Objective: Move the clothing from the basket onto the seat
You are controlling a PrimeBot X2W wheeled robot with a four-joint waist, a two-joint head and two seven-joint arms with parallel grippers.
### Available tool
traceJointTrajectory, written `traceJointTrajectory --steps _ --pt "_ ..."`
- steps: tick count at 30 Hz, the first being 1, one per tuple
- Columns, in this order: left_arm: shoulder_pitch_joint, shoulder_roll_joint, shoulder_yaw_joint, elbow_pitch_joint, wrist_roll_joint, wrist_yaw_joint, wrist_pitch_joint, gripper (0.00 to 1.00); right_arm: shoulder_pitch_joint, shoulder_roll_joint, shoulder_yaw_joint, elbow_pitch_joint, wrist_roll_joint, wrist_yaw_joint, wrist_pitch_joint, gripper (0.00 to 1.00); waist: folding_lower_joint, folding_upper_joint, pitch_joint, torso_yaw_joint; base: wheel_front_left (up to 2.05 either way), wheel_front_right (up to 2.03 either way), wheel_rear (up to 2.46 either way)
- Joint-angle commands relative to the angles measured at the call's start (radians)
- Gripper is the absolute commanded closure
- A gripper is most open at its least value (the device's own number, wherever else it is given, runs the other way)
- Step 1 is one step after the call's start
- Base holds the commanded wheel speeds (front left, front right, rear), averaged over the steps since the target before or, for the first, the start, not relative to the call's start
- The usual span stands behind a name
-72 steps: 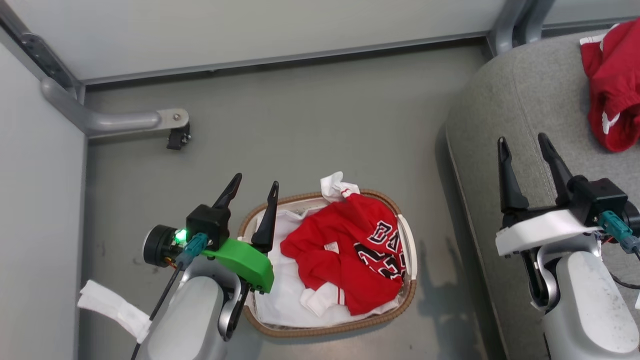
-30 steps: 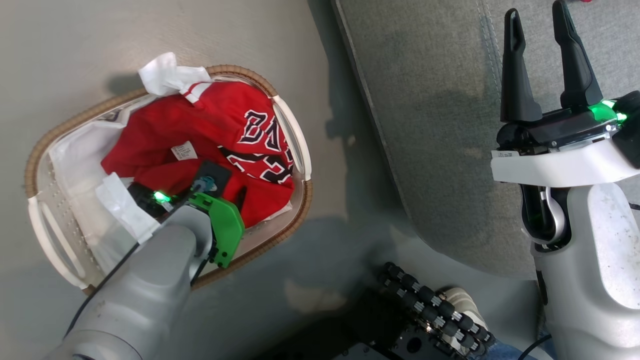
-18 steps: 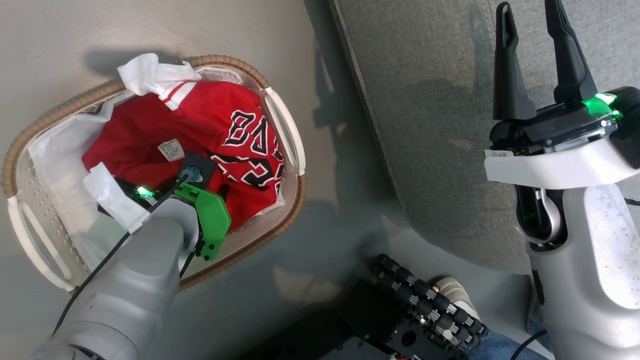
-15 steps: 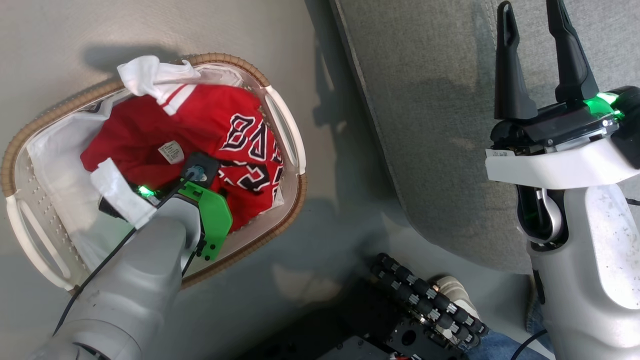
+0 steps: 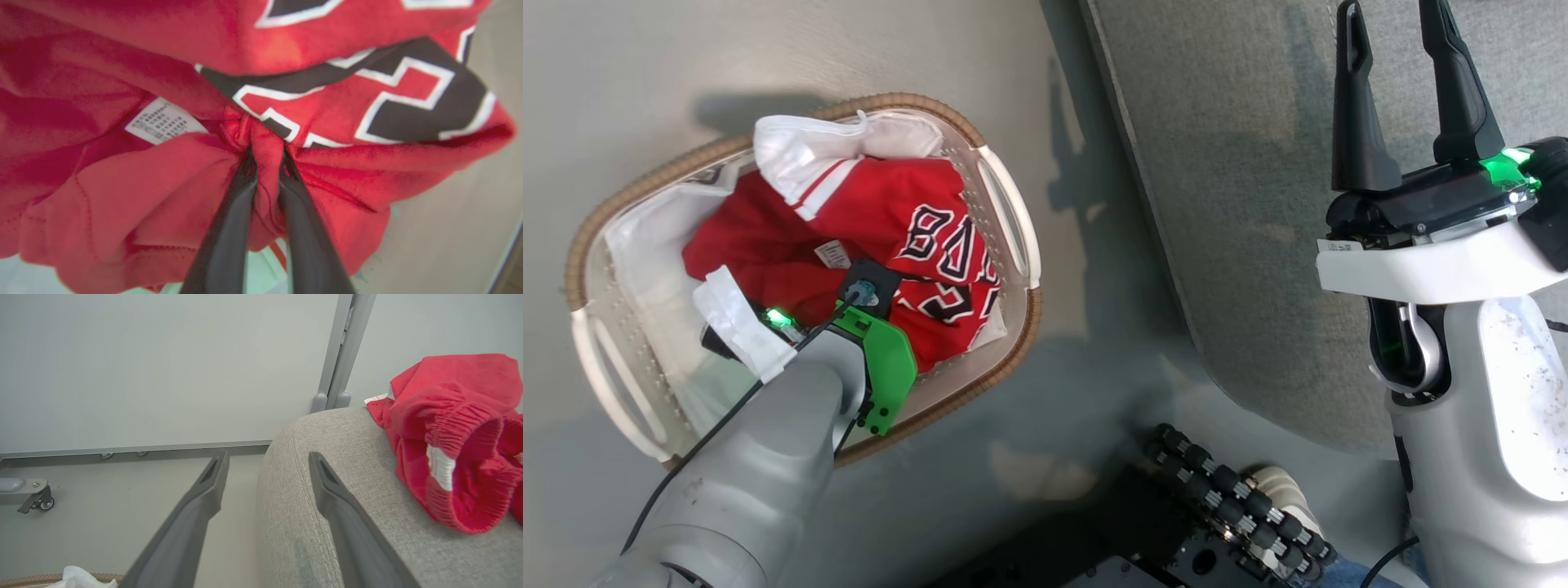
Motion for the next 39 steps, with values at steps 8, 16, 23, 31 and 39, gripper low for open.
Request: traceJointTrajectory --steps 8,16,23,31,39 --pt "0.037 -0.023 -0.004 -0.053 -0.009 -0.006 -0.143 1.0 0.023 -0.003 -0.025 0.037 -0.071 -0.001 -0.002 0.0 -0.0001 -0.0001 -0.138 0.106 0.0 0.0 0.0" --pt "0.078 -0.008 0.041 -0.204 -0.007 0.023 -0.193 1.0 0.078 -0.003 -0.043 0.087 -0.145 -0.001 -0.002 0.0 -0.0001 -0.0001 -0.306 0.196 0.0 0.0 0.0" --pt "0.153 0.069 0.097 -0.445 0.063 0.051 -0.192 1.0 0.146 -0.003 -0.052 0.141 -0.198 -0.001 -0.002 0.0 -0.0001 -0.0001 -0.457 0.256 0.0 0.0 0.0" --pt "0.153 0.151 0.107 -0.612 0.156 0.036 -0.192 1.0 0.232 -0.003 -0.035 0.204 -0.244 -0.001 -0.002 0.0 -0.0001 -0.0001 -0.625 0.306 0.0 0.0 0.0" --pt "0.025 0.205 0.058 -0.67 0.202 0.002 -0.172 1.0 0.288 -0.003 0.009 0.258 -0.261 -0.001 -0.002 0.0 -0.0001 -0.0001 -0.746 0.337 0.0 0.0 0.0"
